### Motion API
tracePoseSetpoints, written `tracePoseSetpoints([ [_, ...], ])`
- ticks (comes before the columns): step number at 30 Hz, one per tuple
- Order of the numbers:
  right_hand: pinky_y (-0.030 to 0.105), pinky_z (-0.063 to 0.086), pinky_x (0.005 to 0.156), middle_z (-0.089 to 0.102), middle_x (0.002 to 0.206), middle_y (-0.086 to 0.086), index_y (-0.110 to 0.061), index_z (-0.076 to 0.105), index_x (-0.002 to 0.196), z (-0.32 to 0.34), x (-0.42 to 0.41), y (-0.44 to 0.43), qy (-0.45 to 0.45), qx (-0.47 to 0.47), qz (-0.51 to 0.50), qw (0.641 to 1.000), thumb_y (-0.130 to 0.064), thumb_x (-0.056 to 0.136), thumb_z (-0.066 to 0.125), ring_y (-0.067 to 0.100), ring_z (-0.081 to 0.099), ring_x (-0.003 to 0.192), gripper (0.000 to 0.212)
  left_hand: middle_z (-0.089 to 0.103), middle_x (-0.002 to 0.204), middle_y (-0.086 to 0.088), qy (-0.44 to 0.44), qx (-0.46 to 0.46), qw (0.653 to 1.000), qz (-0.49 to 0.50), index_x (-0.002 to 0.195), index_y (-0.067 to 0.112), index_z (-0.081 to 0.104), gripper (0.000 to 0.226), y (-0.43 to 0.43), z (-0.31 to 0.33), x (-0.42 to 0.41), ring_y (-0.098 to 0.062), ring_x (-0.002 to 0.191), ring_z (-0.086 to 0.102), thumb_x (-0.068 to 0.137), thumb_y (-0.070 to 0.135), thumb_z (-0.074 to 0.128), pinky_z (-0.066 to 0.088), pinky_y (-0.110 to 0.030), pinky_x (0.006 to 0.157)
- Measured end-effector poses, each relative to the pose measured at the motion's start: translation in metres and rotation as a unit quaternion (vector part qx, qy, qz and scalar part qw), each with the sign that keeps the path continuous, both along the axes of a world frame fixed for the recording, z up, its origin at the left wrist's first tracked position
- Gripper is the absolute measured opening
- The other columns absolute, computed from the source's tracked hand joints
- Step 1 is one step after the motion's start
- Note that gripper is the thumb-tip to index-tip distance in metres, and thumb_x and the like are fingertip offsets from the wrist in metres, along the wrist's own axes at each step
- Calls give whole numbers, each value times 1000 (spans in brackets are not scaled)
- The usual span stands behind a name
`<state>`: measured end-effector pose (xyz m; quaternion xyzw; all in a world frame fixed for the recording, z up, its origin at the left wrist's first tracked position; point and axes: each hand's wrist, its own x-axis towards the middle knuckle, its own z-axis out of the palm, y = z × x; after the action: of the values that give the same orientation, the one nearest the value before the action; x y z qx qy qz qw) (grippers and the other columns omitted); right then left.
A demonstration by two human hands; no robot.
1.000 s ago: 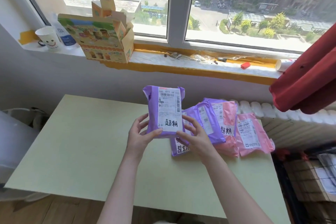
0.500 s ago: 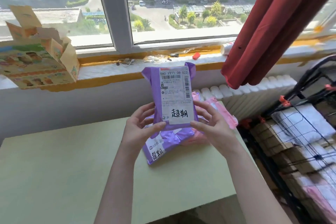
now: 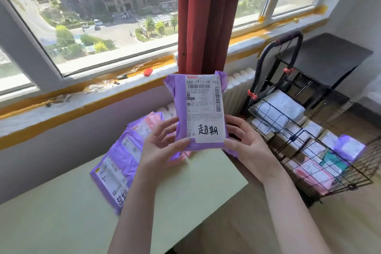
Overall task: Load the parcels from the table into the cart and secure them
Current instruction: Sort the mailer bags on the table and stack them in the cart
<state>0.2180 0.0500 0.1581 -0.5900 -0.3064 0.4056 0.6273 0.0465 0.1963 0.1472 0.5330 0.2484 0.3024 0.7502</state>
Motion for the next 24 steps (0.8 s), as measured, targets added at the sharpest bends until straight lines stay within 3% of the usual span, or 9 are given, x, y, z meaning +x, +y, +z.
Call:
tracePoseSetpoints([
  [2,49,49,97,65,120,5,-34,62,120,2,20,-23,13,6,-16,1000,-31,63,80,30,61,114,61,72,105,2,-8,-7,1000,-25,104,30,70,57,-18,1,24,-17,93,68,50,21,85,57,-40,75],
  [4,48,50,97,65,119,6,-32,62,121,3,40,-48,13,10,-29,999,-30,64,80,27,62,114,61,73,100,4,-22,-4,999,-43,96,34,74,52,-39,3,50,-13,86,69,47,23,87,57,-27,69],
  [6,51,48,99,65,119,5,-30,60,124,3,61,-76,12,13,-44,999,-28,66,79,26,63,112,61,73,99,1,-26,-7,998,-48,95,34,74,47,-62,2,77,-14,85,69,50,21,83,55,-24,71],
  [15,45,50,97,67,118,6,-30,60,124,-5,152,-189,23,14,-114,993,-16,75,73,30,63,111,53,70,107,-11,-12,-19,995,-95,115,19,67,61,-159,-8,190,-30,99,67,56,23,82,51,-43,89],
  [20,27,53,74,66,112,8,-26,60,124,-18,187,-232,68,37,-162,984,-9,75,71,22,65,96,53,71,110,-11,25,-11,992,-121,113,18,68,59,-198,-12,240,-29,102,67,56,28,82,46,-47,98],
  [24,21,51,66,70,103,1,-29,64,118,-33,211,-250,85,38,-197,976,-8,74,71,20,65,94,49,72,109,-10,55,-2,989,-141,112,17,69,59,-209,-20,273,-29,106,66,57,31,82,45,-50,102],
])
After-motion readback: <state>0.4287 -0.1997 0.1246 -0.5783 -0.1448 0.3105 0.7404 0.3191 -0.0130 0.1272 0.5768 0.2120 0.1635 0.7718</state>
